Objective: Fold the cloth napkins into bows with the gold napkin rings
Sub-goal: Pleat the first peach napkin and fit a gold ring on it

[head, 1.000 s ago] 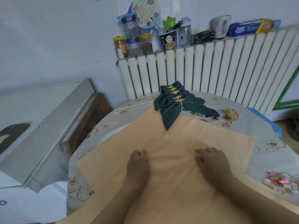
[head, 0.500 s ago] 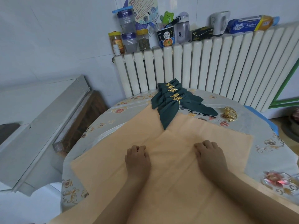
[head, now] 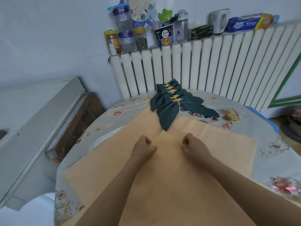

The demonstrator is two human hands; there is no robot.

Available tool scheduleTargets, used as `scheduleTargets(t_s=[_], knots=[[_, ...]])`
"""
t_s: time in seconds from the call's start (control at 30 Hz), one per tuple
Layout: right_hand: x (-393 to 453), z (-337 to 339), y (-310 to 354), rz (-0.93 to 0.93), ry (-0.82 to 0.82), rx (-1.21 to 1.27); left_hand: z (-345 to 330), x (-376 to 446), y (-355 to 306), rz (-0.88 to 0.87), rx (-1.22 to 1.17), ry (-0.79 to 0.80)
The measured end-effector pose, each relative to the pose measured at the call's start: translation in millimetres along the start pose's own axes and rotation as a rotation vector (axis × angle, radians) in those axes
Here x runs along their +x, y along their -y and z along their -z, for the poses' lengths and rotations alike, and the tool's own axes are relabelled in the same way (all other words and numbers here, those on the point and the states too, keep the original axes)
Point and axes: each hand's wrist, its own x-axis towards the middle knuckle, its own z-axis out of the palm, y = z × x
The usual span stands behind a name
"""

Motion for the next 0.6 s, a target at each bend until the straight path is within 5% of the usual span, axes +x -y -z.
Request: scheduleTargets(t_s=[0.2, 0.6], knots=[[24, -3, 11, 0.013, 0.055, 0.231, -1, 22, 5, 0.005, -0.209, -0.015], [67, -12, 21, -0.110, 0.094, 0.188, 12, 50, 9, 0.032, -0.278, 0.089]])
